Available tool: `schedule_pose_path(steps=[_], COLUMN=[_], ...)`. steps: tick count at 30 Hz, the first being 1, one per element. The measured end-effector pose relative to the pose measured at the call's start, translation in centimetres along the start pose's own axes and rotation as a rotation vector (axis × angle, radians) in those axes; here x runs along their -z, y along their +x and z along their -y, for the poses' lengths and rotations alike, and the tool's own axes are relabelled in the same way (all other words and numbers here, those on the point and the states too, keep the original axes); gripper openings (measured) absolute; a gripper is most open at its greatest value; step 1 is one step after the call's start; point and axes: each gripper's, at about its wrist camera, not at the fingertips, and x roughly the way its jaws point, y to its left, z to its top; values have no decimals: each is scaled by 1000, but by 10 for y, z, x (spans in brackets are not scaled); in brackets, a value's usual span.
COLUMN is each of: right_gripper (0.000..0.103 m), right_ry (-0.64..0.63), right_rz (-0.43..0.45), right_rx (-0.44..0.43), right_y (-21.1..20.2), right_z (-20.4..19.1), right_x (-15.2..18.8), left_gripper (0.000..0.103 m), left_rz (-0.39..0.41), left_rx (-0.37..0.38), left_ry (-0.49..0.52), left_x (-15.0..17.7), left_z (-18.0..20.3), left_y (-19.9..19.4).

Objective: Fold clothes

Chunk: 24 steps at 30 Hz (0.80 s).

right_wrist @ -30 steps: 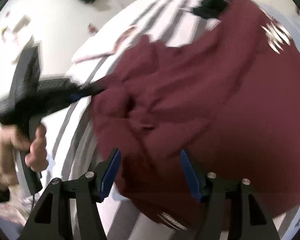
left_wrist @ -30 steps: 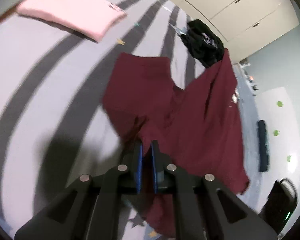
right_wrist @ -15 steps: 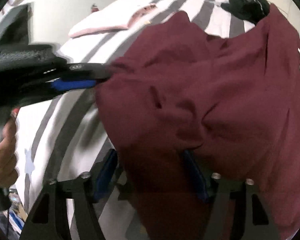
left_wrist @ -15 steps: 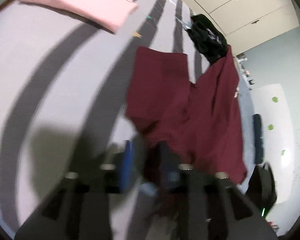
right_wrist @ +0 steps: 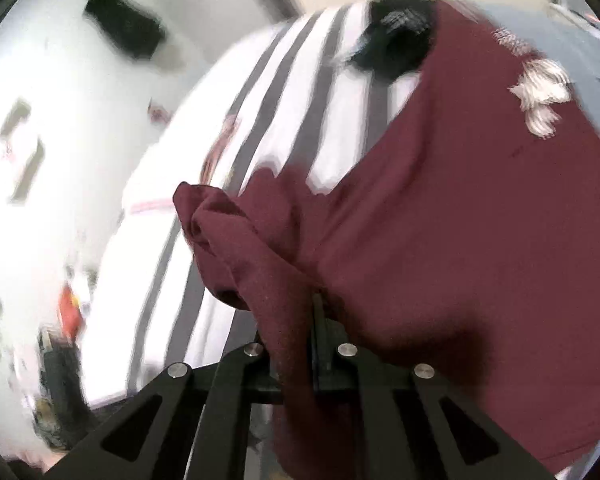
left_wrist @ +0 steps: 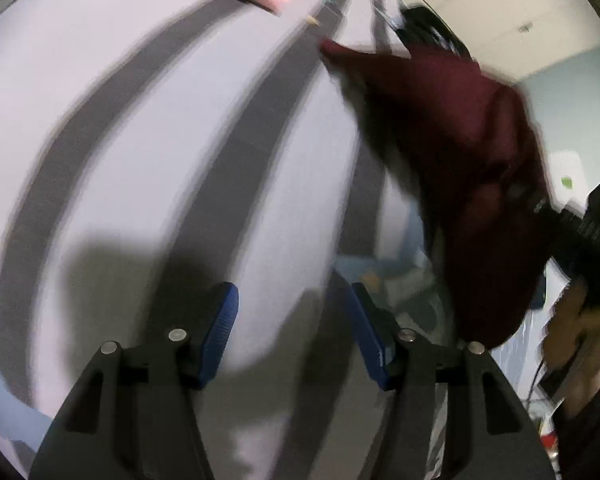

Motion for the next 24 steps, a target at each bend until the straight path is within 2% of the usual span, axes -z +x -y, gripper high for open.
schedule_pose_path(steps=[4,6,8,13,16,18,22,24], right_gripper=[6,6,6,6,6,6,6,6], right_ry=[162,251,327,567,652,688,698,705], right_rz=[123,186,228,302,305,289,225,211], right_rx=[25,76,126,237,290,304,300,280], right_y=[-73,-111,-116,-160,-188,-188,-186,-183], right_z=[79,131,162,268,320,342,365,366], right_x=[-29,-34,-40,-6,24,42,71,80], left_gripper=[54,54,54,54,56,58,60,62], left_rz=[-43,-64,-88,-173,-185,-180,-155,-122], left_rx=[51,76,99,139,140,141,178,179], left_ry=[57,87,117,178,243,278,287,334], left_x=[10,14,20,50,71,78,77,73], left_z=[51,77,103,171,210,230,261,275], left_y=[28,42,56,98,119,130,149,151])
